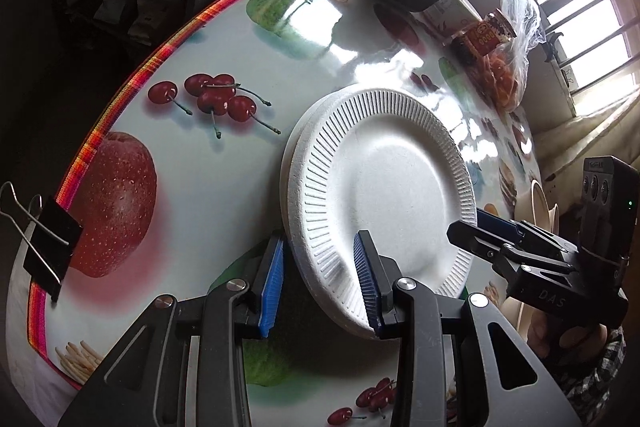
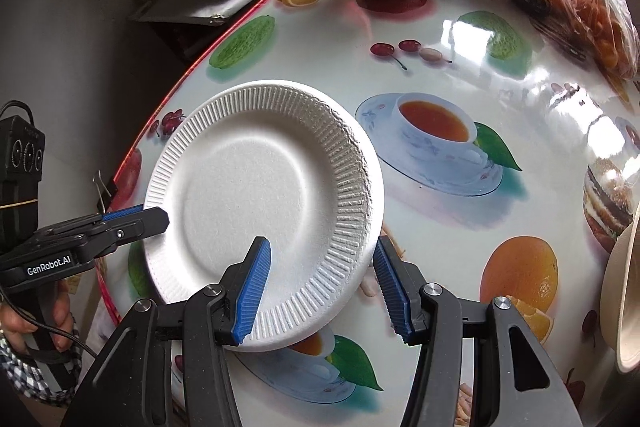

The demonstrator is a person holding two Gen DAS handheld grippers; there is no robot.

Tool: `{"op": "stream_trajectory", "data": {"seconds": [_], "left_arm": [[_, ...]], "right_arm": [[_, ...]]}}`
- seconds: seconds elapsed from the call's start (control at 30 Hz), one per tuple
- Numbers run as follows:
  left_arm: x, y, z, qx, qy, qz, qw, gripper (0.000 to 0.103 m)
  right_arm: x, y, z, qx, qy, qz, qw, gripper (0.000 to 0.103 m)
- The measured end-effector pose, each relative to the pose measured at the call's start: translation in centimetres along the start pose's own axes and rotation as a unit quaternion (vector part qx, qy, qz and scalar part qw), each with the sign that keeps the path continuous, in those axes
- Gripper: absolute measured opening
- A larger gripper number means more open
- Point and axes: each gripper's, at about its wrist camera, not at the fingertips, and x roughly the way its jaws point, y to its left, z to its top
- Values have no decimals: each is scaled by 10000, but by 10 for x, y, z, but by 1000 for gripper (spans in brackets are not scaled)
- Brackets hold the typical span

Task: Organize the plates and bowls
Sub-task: 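Carry the plate in the right gripper toward the plate stack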

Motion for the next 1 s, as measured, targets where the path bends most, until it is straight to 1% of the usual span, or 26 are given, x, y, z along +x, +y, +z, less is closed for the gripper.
{"op": "stream_trajectory", "data": {"seconds": [0.13,0.3,0.47,0.73,1.0], "left_arm": [[6,-7,10,94,42,-6,9999,35],[14,-17,22,214,45,13,9998,35],[21,-21,29,246,97,-31,9996,36],[24,-26,31,367,108,22,9993,36],[12,-32,28,489,-59,139,9987,36]], "right_arm": [[1,-12,10,134,-28,-3,9999,53],[1,-23,20,218,-81,-109,9997,53],[1,-32,26,289,-108,-152,9994,53],[0,-36,24,336,-143,-160,9992,53],[-16,-37,16,399,-358,-239,9983,53]]}}
